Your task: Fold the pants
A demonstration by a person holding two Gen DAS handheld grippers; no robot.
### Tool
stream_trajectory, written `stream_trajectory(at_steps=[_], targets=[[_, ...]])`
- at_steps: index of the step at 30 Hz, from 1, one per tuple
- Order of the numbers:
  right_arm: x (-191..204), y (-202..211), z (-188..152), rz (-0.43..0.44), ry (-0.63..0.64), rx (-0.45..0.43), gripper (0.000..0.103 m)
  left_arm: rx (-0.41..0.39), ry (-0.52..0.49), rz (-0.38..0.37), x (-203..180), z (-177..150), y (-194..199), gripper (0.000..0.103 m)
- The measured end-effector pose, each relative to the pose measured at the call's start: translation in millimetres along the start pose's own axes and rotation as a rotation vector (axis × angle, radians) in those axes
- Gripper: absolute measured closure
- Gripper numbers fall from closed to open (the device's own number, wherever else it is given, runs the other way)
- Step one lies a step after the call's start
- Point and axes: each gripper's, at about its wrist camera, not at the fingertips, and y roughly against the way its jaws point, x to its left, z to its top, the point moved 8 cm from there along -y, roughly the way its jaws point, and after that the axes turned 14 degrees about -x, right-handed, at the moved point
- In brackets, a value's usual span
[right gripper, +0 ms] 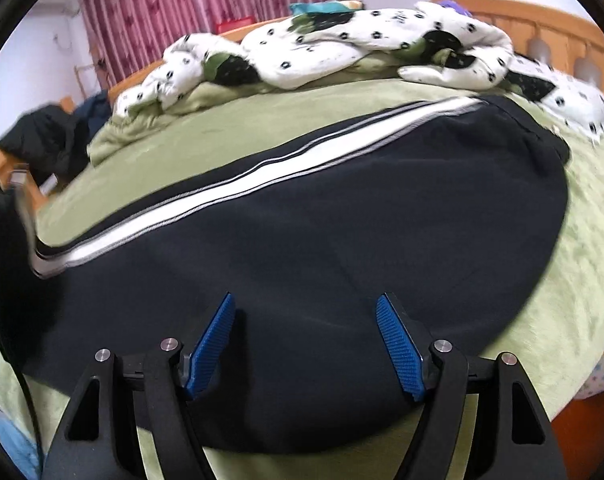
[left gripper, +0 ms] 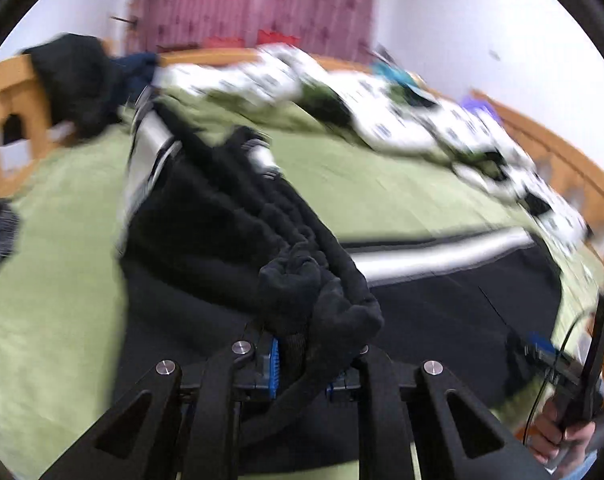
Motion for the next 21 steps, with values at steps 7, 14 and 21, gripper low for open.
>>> stream_trajectory(at_steps=[7, 14, 21], targets=[[-17, 6, 4, 0.050, -0.086, -0.015, 0.031, 0.156, -0.052, -0.084, -76, -77, -39, 0.089], [24, 2, 2, 0.138, -0.046, 0.021, 0.031, 0.183, -0.020, -0.193, -51, -64, 6, 0.063], [113, 18, 0, 0.354, 0.035, 0.041, 0.032, 0.065, -0.016, -0.080, 18, -53, 63, 0.037]])
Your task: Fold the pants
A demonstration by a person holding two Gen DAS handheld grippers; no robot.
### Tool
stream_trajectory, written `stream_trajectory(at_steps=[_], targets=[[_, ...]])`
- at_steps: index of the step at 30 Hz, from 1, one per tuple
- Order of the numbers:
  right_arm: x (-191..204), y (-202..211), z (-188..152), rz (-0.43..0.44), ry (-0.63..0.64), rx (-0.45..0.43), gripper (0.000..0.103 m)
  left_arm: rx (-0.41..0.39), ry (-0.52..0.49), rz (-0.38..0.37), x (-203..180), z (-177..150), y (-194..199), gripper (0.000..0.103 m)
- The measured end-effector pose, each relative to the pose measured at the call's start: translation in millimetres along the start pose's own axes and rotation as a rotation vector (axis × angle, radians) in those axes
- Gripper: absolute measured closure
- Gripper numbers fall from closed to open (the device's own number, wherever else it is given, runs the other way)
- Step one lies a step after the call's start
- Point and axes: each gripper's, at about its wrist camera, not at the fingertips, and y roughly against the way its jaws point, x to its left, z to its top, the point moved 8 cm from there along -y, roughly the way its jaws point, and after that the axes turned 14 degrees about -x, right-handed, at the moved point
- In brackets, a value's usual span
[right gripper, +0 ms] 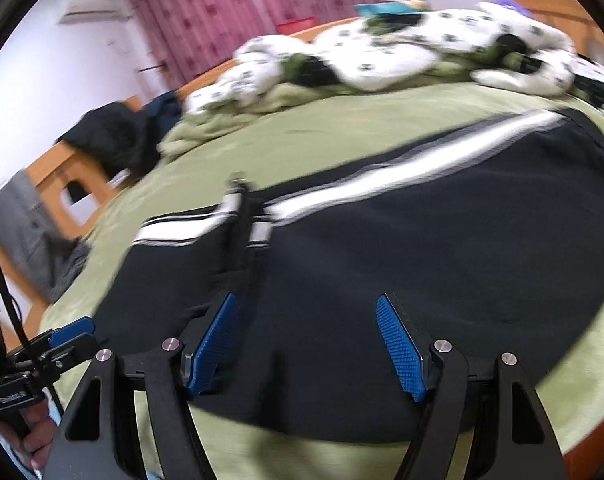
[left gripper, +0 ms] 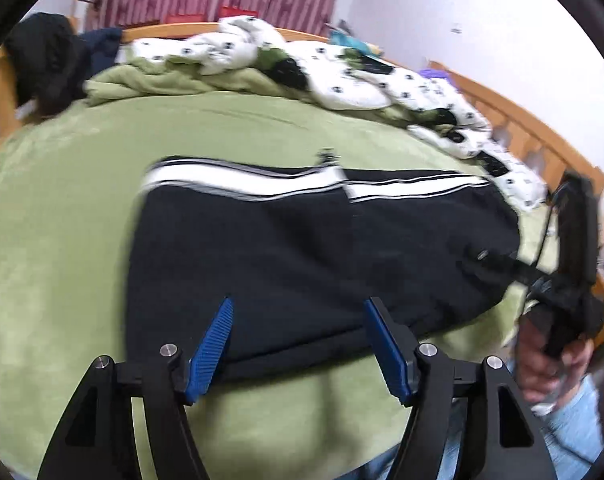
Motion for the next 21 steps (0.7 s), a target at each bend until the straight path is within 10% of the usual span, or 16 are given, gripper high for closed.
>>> stream_trajectory(at_steps=[7, 9, 13, 17, 21], targets=[[67, -32, -24, 0.052, 0.158, 0.109, 0.045, 0.084, 0.023, 0.205, 86, -34, 17, 0.037], [68, -48, -37, -0.043, 0.229, 0.151, 0.071, 0.093, 0.046, 0.200, 93, -40, 16, 0.037], [70, -38, -28, -0.029, 0.237, 0.097, 0.084, 0.073, 0.116, 0.166, 105, -43, 15, 0.037], [56, -13, -13, 0.037, 0.087, 0.050, 0.084, 0.060, 0.163, 0.111, 104, -44, 7, 0.037], [45, -35, -51, -0.024, 0.117, 0.185, 0.078, 0.077, 0.159, 0.120, 101, -50, -16, 0.037]])
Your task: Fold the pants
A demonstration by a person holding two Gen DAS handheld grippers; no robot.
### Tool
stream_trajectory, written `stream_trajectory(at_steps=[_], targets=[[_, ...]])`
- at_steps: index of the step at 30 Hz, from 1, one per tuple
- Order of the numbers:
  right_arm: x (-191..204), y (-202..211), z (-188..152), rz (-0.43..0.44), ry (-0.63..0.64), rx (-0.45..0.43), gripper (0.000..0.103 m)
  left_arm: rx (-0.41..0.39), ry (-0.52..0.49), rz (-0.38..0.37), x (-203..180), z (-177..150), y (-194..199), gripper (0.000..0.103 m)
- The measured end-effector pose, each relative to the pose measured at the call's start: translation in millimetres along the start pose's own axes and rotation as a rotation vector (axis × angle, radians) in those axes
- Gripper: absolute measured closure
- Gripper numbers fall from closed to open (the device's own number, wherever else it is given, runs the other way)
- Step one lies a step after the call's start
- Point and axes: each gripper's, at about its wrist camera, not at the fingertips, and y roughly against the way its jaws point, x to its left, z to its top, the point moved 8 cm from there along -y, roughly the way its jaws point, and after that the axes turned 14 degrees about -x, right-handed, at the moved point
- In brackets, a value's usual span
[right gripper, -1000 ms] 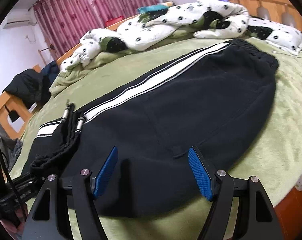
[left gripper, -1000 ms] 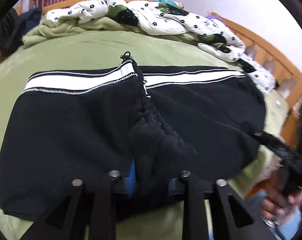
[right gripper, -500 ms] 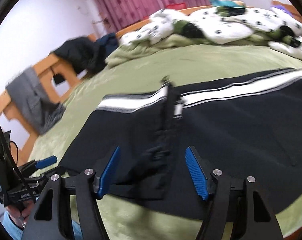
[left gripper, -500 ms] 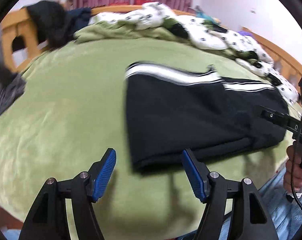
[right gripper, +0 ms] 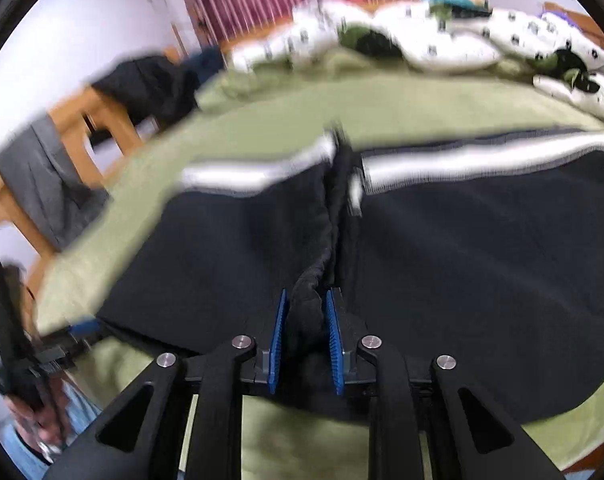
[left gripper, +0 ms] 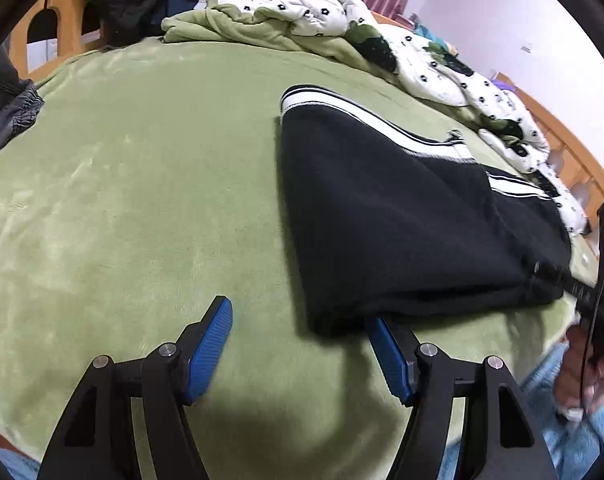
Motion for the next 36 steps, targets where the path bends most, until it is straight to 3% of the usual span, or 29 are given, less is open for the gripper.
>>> stream_trajectory(at_steps=[3, 5, 6, 9, 11, 13, 14, 16, 17, 20, 21, 24, 28, 31, 36], targets=[[1, 7, 9, -0.013, 0.006, -0.034, 0.065, -0.056, -0.005, 0.020, -1, 5, 4, 0.037], [-2, 10, 18, -0.031, -0.004, -0.068, 0.041, -0.093, 0.010, 0.046, 5, 9, 11, 0.037], [-4, 6, 21, -0.040, -0.013, -0.071, 0.038, -0.099, 0.000, 0.067, 8, 9, 13, 0.037], [-9, -20, 20, -0.047, -0.063, -0.003, 0.038, -0.090, -0.019, 0.056, 8, 5, 18, 0.056], [-14, -38, 17, -0.065, -0.086, 0.025, 0.037, -0.079, 0.012, 0.030, 6, 2, 15, 0.058], [-8, -45, 21, -0.061, -0.050, 0.007, 0.040, -0.066, 0.023, 0.029, 4, 3, 4, 0.058], [-2, -49, 21, -0.038, -0.035, 0.012, 0.054, -0.070, 0.023, 0.028, 2, 3, 1, 0.056], [3, -51, 23, -0.011, -0.023, 0.003, 0.068, -0.076, 0.020, 0.029, -2, 6, -6, 0.051], [2, -51, 25, 0.004, -0.038, 0.001, 0.079, -0.081, 0.018, 0.030, -3, 7, -8, 0.051], [-12, -33, 41, 0.076, -0.171, -0.054, 0.088, -0.079, 0.014, 0.010, -9, 7, -5, 0.059], [-15, -23, 47, 0.084, -0.183, -0.091, 0.088, -0.066, 0.014, -0.014, -14, 6, -2, 0.067], [-30, 2, 62, 0.037, -0.151, -0.190, 0.089, -0.068, 0.017, -0.071, -30, 7, 8, 0.067], [-51, -39, 29, -0.015, -0.177, -0.026, 0.084, -0.031, -0.093, 0.024, -41, -7, -12, 0.067], [-50, -35, 26, -0.027, -0.132, -0.055, 0.081, -0.032, -0.119, 0.025, -44, -7, -2, 0.067], [-46, 10, 28, -0.070, -0.095, -0.122, 0.076, -0.034, -0.125, -0.072, -49, -2, 36, 0.067]])
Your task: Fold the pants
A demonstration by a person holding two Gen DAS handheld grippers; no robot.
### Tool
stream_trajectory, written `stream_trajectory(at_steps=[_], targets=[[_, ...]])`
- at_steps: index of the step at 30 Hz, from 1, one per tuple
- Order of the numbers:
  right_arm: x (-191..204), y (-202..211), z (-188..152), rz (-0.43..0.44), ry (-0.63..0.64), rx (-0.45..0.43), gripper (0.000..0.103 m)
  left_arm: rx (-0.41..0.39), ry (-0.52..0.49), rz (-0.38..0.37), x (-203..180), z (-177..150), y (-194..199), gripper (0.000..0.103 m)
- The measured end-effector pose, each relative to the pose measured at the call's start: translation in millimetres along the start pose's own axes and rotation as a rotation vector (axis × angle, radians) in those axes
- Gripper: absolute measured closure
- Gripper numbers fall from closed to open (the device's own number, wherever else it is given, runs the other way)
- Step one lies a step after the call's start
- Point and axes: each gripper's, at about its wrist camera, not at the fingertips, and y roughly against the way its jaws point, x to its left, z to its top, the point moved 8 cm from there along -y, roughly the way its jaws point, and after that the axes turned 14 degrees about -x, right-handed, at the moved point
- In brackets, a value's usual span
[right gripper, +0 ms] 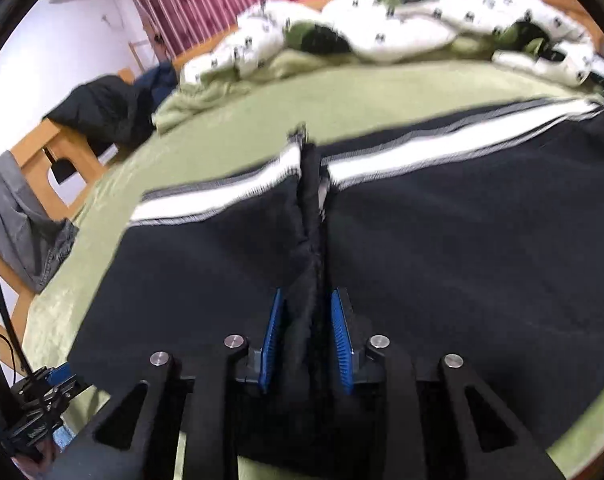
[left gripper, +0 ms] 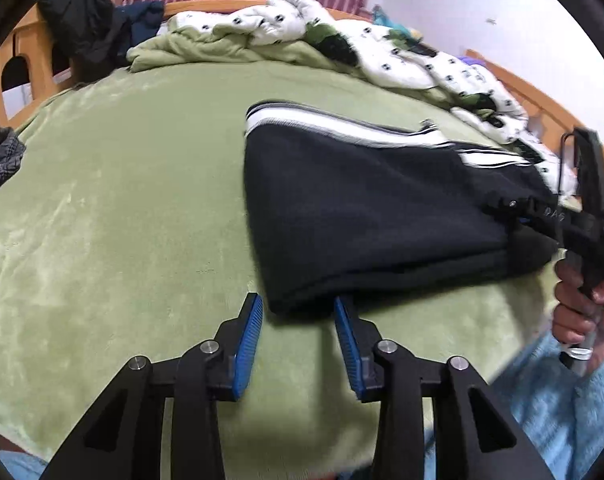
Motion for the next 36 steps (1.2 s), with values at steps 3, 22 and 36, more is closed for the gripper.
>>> stream_trajectory(at_steps=[3, 22, 36], targets=[[1, 7, -18, -0.009, 0.049, 0.039, 0.075, -0.041, 0.005, -0.029, -8, 15, 13, 0.063], [-229, 95, 65, -0.439, -0.083, -0.150, 0.029, 0.033, -0.011, 0.095, 0, 48, -45, 0.049], [-362, 11, 81, -0.397, -0.433, -0.127, 0.028, 0.272, 0.033, 0.069, 13, 60, -140, 0.049]])
